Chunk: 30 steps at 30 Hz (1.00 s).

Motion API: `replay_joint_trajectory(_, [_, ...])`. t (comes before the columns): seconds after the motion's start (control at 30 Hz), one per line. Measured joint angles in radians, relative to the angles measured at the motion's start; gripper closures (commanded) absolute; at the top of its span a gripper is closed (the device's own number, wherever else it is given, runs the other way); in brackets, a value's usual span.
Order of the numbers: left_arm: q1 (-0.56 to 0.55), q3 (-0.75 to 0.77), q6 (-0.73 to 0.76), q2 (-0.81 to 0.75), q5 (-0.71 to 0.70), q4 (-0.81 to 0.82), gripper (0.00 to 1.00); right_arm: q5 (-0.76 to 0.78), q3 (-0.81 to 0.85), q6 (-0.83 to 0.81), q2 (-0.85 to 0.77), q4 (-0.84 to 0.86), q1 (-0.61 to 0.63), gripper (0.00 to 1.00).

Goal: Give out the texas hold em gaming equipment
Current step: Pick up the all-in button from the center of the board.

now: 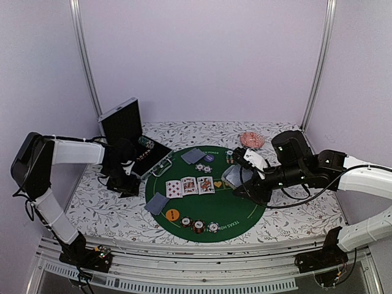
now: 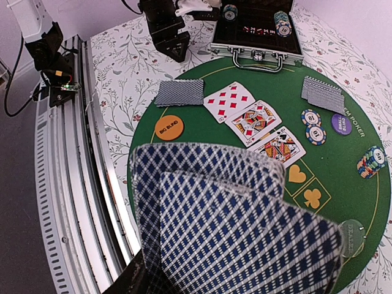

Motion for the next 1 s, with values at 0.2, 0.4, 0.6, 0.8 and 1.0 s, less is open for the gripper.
replay_joint_trajectory(0.2, [-0.008,0.045,0.006,0.058,0.047,-0.035,0.26,-0.001,0.0,0.0,0.0,-0.001,0.0,0.54])
replay_joint_trajectory(0.4, [-0.014,0.046,-0.013,0.059,0.018,-0.037,0.22,-0.006,0.0,-0.002,-0.003,-0.001,0.0,0.54])
replay_joint_trajectory(0.6, [-0.016,0.031,-0.051,0.051,0.003,-0.009,0.22,-0.009,0.0,-0.004,-0.003,-0.002,0.0,0.54])
replay_joint_trajectory(0.8, [-0.016,0.01,-0.056,0.036,-0.006,0.025,0.23,-0.008,0.0,-0.004,-0.003,-0.004,0.0,0.54])
replay_joint_trajectory(1.0, [-0.016,-0.001,-0.057,0.032,-0.006,0.05,0.28,-0.008,0.0,-0.007,-0.012,-0.007,0.0,0.54])
